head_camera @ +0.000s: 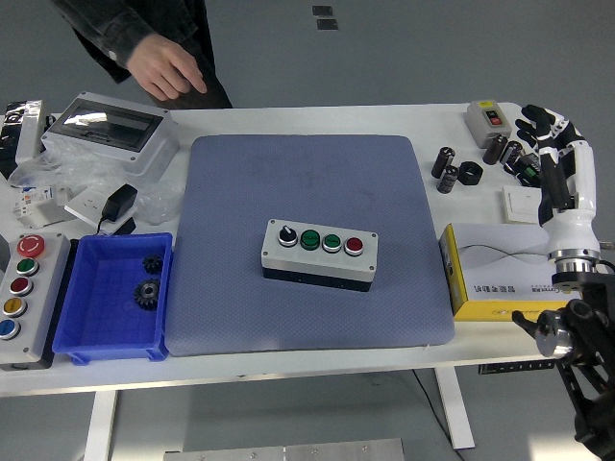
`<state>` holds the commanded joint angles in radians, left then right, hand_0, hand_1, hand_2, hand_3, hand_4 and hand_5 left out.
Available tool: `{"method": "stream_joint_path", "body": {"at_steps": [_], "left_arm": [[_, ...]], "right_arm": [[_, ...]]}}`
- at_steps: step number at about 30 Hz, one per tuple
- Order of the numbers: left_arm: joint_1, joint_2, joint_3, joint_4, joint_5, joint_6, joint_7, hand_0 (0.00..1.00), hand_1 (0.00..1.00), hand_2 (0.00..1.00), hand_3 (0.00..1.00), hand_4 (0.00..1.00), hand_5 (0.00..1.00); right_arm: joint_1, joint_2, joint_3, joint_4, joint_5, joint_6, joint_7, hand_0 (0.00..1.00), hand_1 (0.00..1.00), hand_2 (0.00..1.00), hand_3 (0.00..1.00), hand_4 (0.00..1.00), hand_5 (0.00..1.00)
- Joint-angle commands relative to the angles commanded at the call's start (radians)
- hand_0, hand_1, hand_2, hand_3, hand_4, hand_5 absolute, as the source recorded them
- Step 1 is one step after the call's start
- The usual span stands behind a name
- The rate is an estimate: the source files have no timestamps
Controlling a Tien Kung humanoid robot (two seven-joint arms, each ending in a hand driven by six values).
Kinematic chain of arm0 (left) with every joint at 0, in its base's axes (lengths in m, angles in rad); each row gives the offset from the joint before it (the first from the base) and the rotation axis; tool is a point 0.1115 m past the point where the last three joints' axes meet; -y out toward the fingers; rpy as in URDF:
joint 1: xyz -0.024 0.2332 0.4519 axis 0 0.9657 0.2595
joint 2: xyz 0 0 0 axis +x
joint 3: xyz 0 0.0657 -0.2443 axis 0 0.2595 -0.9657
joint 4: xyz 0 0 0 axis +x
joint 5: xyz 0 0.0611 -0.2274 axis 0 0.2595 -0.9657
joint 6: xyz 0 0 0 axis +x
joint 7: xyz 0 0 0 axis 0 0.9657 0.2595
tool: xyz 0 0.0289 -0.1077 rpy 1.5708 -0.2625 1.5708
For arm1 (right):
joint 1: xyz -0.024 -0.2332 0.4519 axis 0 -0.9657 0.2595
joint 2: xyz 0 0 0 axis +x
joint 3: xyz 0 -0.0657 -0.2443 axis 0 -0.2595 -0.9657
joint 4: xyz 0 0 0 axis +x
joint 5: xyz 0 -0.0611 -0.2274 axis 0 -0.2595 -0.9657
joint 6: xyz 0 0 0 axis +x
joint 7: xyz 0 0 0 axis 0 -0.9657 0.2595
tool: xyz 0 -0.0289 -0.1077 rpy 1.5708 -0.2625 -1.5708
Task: Pick up the button,place it on the desk,press the button,press the button
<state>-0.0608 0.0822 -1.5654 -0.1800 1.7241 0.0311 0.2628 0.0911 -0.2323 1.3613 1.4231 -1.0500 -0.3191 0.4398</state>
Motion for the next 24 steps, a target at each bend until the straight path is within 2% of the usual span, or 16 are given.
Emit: {"method": "stream_joint_path", "body": {"at_steps": [24], "left_arm": [[-0.009, -0.006, -0.017, 0.000, 0.029, -0.001, 0.005, 0.614, 0.518, 0.531, 0.604, 0.624, 0.217]], "right_arm": [[0.000, 0.006, -0.009, -0.020, -0.021, -0.014, -0.017, 0.784, 0.738, 0.747, 0.713, 0.843, 0.682]]}}
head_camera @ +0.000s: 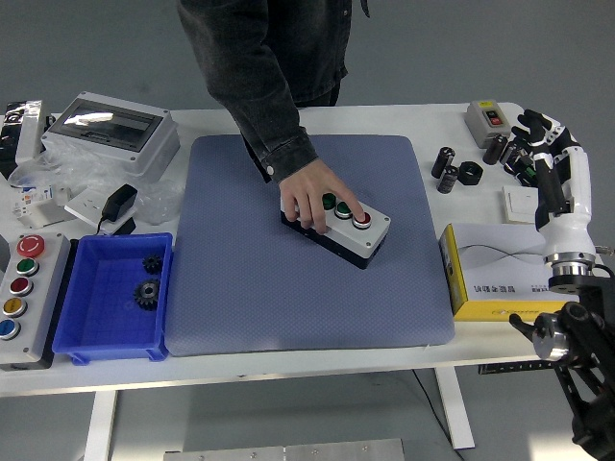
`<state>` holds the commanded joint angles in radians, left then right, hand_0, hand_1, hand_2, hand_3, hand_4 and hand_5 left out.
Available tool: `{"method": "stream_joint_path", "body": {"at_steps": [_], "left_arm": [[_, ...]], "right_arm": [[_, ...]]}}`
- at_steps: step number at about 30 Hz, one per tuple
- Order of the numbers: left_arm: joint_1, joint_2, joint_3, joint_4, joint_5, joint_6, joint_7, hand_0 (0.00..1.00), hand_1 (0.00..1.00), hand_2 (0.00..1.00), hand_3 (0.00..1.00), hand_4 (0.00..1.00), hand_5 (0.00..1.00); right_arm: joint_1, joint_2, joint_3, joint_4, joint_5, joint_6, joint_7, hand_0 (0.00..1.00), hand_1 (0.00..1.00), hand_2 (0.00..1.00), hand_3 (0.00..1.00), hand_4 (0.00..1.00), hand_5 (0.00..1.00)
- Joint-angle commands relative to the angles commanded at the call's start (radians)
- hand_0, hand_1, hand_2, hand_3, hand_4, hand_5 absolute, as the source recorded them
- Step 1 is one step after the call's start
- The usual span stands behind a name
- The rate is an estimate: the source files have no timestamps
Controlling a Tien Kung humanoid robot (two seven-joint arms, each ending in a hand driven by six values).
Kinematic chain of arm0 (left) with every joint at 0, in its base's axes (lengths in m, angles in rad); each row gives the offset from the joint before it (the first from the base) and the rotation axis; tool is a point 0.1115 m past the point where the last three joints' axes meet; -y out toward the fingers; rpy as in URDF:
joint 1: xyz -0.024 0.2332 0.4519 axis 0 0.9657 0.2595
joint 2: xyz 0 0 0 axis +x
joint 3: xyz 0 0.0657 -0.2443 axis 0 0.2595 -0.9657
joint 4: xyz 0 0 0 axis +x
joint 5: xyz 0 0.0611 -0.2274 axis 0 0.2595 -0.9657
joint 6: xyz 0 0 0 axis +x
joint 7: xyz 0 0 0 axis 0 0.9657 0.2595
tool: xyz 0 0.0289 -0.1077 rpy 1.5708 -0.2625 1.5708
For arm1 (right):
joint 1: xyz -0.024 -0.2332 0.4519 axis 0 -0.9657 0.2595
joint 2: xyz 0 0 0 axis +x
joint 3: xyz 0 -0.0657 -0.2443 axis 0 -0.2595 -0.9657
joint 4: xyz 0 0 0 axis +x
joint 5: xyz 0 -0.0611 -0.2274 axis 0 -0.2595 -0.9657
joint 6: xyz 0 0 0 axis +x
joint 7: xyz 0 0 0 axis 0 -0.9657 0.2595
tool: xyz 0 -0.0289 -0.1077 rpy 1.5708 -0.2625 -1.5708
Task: Pick up the button,place it on the desk,press the button,press the button
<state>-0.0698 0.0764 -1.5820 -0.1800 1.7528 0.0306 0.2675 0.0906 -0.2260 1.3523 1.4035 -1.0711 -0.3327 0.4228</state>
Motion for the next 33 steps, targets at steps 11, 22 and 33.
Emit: {"method": "stream_joint_path", "body": {"at_steps": [11, 22, 33], "left_arm": [[0.005, 0.002, 0.007, 0.000, -0.013, 0.000, 0.008, 0.614, 0.518, 0.531, 0.603, 0.624, 0.217], [0.001, 0.005, 0.012, 0.000, -0.022, -0.001, 0.012, 0.614, 0.518, 0.530, 0.603, 0.624, 0.216], [0.003, 0.009, 0.006, 0.000, -0.020, 0.001, 0.014, 0.614, 0.518, 0.530, 0.603, 0.624, 0.217]], "right_arm": [[0.077, -0.032, -0.123, 0.038, -0.372, -0.117, -0.331, 0.787, 0.739, 0.747, 0.713, 0.843, 0.660], [0.246, -0.008, -0.323, 0.011, -0.765, 0.068, -0.697, 0.998, 0.998, 0.998, 0.998, 0.937, 0.433], [0.324, -0.023, -0.476, 0.050, -0.830, 0.168, -0.827, 0.998, 0.998, 0.998, 0.998, 0.996, 0.392]]}}
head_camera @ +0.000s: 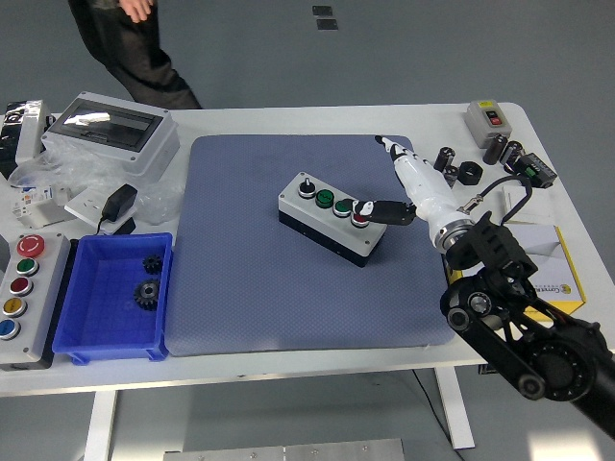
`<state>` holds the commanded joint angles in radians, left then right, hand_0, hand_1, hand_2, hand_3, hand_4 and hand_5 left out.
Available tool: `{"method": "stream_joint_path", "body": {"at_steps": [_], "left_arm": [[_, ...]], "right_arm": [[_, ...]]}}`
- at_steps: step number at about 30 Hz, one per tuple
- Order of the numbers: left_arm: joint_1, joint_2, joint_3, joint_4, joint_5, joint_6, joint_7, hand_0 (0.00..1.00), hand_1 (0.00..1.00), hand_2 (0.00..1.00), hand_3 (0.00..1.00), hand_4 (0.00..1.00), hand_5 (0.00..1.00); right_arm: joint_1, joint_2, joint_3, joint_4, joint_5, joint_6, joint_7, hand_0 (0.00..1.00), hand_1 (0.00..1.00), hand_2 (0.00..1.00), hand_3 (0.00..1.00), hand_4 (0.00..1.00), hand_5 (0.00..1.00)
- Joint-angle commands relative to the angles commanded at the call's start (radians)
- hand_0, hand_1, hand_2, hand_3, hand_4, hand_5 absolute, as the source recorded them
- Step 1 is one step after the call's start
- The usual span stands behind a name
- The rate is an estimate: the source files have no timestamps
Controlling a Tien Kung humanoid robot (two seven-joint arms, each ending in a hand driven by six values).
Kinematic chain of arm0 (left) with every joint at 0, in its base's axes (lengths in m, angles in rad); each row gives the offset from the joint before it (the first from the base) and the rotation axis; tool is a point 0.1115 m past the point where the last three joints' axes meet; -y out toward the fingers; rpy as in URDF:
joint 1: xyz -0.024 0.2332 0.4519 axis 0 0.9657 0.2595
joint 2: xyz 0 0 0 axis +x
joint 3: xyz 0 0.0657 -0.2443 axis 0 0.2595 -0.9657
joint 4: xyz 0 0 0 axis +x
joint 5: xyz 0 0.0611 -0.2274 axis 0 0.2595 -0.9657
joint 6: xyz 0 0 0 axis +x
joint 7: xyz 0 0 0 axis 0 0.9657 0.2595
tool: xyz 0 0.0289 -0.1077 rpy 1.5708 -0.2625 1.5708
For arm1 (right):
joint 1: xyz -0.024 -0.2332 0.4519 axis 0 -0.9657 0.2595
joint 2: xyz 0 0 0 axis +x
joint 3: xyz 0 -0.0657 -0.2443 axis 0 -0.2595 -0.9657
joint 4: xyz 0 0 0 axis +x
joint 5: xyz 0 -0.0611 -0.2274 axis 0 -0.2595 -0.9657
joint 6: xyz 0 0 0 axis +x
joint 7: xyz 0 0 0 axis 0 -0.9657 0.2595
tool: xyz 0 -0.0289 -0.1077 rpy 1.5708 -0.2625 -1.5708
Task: Pick up the button,place it on the desk,press the button,press the button
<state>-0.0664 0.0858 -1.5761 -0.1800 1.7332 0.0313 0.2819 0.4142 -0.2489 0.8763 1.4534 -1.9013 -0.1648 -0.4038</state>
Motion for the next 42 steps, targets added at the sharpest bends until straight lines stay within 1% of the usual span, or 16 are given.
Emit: {"method": "stream_joint_path", "body": {"at_steps": [5, 9, 16, 22, 28, 33, 37, 42], "left_arm": [[-0.002, 0.002, -0.003, 0.000, 0.005, -0.001, 0.000, 0.614, 0.518, 0.531, 0.603, 0.624, 0.215], [-0.004, 0.002, -0.004, 0.000, 0.006, -0.001, 0.000, 0.614, 0.518, 0.531, 0.603, 0.624, 0.216], [-0.005, 0.000, -0.002, 0.000, 0.001, 0.000, 0.000, 0.614, 0.518, 0.531, 0.602, 0.625, 0.215], [-0.007, -0.001, -0.001, 0.000, -0.001, 0.000, 0.001, 0.614, 0.518, 0.531, 0.602, 0.624, 0.215], [-0.007, 0.000, 0.000, 0.000, -0.003, 0.000, 0.001, 0.614, 0.518, 0.531, 0.602, 0.624, 0.215], [-0.008, 0.001, -0.001, 0.000, -0.002, 0.000, 0.002, 0.614, 0.518, 0.531, 0.602, 0.624, 0.215], [-0.010, 0.001, 0.002, 0.000, -0.004, -0.001, 0.001, 0.614, 0.518, 0.531, 0.602, 0.624, 0.215], [-0.010, 0.001, 0.001, 0.000, -0.004, -0.001, 0.002, 0.614, 0.518, 0.531, 0.602, 0.624, 0.215]], "right_arm": [[0.025, -0.004, -0.041, 0.004, 0.030, 0.021, -0.005, 0.998, 0.998, 0.998, 0.998, 0.998, 0.403], [0.036, -0.002, -0.058, 0.000, 0.054, 0.024, -0.005, 0.998, 0.998, 0.998, 0.998, 0.998, 0.403], [0.041, 0.007, -0.078, -0.023, 0.073, 0.011, -0.008, 0.998, 0.998, 0.998, 0.998, 0.998, 0.393], [0.053, 0.013, -0.109, -0.045, 0.079, -0.023, -0.009, 0.998, 0.998, 0.998, 0.998, 0.998, 0.392], [0.069, 0.025, -0.137, -0.085, 0.080, -0.050, -0.009, 0.998, 0.998, 0.998, 0.998, 0.997, 0.378], [0.086, 0.038, -0.167, -0.124, 0.085, -0.057, -0.010, 0.998, 0.998, 0.998, 0.998, 0.998, 0.374], [0.100, 0.059, -0.186, -0.181, 0.095, -0.057, -0.010, 0.998, 0.998, 0.998, 0.998, 0.998, 0.369], [0.115, 0.067, -0.218, -0.205, 0.102, -0.061, -0.015, 0.998, 0.998, 0.998, 0.998, 0.998, 0.369]]}}
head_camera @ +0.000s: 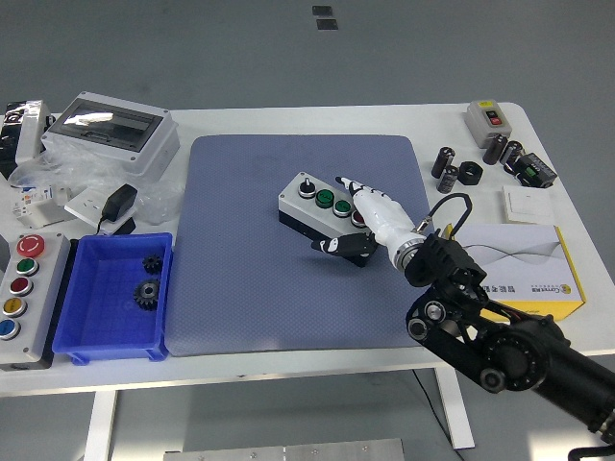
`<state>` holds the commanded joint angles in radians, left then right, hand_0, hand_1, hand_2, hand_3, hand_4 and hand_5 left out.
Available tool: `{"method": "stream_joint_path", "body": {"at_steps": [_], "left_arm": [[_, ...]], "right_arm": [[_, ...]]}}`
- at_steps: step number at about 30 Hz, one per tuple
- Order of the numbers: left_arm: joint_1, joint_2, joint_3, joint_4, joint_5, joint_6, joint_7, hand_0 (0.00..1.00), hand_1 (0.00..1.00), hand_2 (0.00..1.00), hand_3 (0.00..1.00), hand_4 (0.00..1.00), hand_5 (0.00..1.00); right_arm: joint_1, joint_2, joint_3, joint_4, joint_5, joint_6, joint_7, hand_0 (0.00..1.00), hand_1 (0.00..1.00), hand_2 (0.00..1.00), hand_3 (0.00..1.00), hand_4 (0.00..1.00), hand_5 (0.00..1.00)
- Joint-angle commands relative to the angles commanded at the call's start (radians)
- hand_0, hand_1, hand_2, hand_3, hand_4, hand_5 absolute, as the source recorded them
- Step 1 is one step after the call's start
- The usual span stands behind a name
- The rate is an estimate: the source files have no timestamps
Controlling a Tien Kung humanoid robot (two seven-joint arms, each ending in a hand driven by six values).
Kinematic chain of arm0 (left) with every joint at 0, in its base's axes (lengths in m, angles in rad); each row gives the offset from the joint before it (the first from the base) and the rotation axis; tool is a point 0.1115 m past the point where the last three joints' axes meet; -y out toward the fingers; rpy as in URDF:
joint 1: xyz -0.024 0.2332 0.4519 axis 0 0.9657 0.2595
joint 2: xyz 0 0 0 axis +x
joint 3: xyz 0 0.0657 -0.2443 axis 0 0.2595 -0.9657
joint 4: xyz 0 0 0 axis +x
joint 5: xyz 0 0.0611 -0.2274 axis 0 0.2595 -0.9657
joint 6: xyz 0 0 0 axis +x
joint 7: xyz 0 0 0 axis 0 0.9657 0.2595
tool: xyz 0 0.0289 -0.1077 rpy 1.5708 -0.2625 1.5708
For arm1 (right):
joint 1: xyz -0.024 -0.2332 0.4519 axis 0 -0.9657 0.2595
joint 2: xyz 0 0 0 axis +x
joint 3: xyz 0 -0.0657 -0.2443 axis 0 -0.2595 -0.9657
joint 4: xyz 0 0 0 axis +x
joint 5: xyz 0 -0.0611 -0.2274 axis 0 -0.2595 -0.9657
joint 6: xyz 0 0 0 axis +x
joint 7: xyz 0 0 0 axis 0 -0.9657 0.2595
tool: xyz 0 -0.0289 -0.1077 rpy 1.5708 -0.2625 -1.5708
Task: Pick up the button,place it on the desk,press the button,press the button
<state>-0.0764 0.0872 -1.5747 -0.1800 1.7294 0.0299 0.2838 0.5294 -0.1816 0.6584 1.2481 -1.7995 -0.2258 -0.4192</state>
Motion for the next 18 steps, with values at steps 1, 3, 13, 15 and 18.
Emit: {"method": "stream_joint_path", "body": {"at_steps": [1, 3, 13, 15, 18], "left_arm": [[0.000, 0.000, 0.000, 0.000, 0.000, 0.000, 0.000, 0.615, 0.518, 0.531, 0.602, 0.624, 0.216], [-0.001, 0.001, -0.001, 0.000, 0.002, 0.000, 0.000, 0.615, 0.518, 0.531, 0.602, 0.624, 0.216], [-0.004, -0.001, -0.003, 0.000, 0.007, -0.003, -0.001, 0.615, 0.518, 0.531, 0.602, 0.623, 0.215], [-0.005, 0.000, -0.004, 0.000, 0.010, -0.003, -0.001, 0.615, 0.518, 0.531, 0.602, 0.623, 0.215], [-0.006, 0.000, -0.005, 0.000, 0.012, -0.004, -0.002, 0.615, 0.518, 0.531, 0.602, 0.623, 0.215]], "right_arm": [[0.004, 0.002, -0.006, -0.005, 0.000, -0.002, -0.002, 0.998, 0.998, 0.998, 0.998, 0.998, 0.372], [0.011, 0.007, -0.014, -0.019, -0.002, -0.006, -0.005, 0.998, 0.998, 0.998, 0.998, 0.998, 0.372], [0.029, 0.031, -0.036, -0.096, -0.011, -0.032, -0.015, 0.998, 0.998, 0.998, 0.998, 0.998, 0.378], [0.032, 0.034, -0.045, -0.106, -0.013, -0.043, -0.017, 0.998, 0.998, 0.998, 0.998, 0.998, 0.378], [0.035, 0.035, -0.061, -0.115, -0.010, -0.071, -0.016, 0.998, 0.998, 0.998, 0.998, 0.998, 0.378]]}}
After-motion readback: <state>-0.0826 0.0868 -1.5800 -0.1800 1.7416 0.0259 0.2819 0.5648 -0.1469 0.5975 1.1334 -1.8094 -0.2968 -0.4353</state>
